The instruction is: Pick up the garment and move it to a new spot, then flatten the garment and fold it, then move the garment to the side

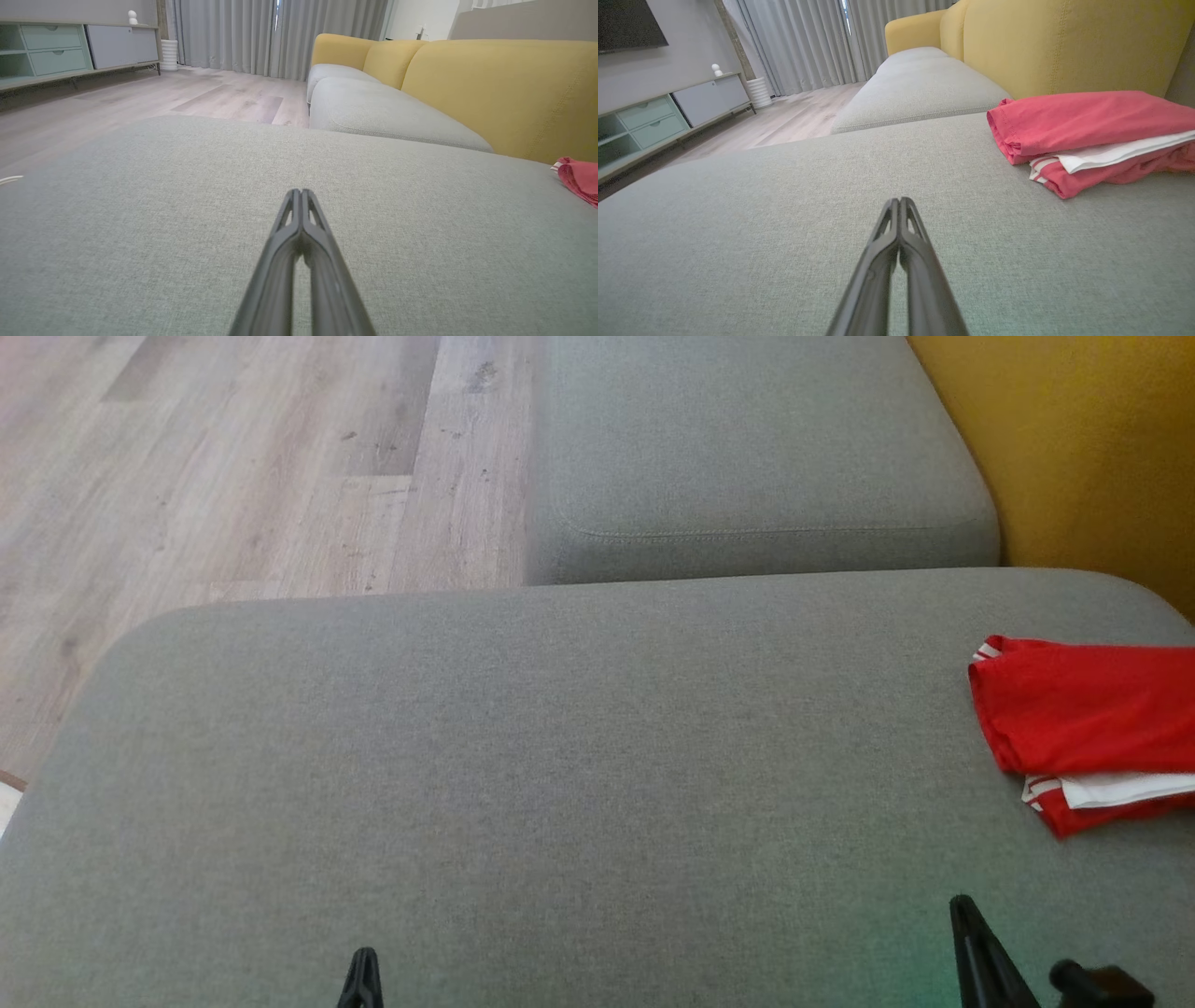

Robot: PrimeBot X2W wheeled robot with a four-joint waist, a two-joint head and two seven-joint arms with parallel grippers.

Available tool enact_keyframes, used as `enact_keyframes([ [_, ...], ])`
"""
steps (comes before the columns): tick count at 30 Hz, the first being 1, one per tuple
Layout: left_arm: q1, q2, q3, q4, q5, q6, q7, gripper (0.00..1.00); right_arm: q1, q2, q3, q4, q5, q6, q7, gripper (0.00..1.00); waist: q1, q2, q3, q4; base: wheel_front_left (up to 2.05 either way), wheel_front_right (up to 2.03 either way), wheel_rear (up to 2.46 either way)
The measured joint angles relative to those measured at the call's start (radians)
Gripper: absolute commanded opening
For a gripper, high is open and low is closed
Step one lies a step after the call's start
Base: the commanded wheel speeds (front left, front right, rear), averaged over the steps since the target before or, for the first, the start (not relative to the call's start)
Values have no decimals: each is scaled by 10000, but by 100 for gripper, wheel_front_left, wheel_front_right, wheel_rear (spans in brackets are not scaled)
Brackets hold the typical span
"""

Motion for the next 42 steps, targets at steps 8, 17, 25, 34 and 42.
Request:
enact_keyframes([
  [8,-46,19,36,67,-972,-125,130,0,-75,13,-73,-12,938,0,244,0,0,0,99,-38,0,0,0],
  [17,-319,42,128,224,-2044,-311,364,0,-337,38,-165,-17,1977,0,499,0,0,0,208,-81,0,0,0],
  [25,-589,59,351,297,-2989,-453,537,0,-514,59,-314,-17,2901,0,740,0,0,0,304,-119,0,0,0],
  [34,-847,77,460,341,-4042,-627,734,0,-738,71,-416,-19,3942,0,995,0,0,0,414,-163,0,0,0],
  [42,-1029,96,681,387,-4846,-798,938,0,-903,81,-502,-21,4753,0,1179,0,0,0,499,-198,0,0,0],
])
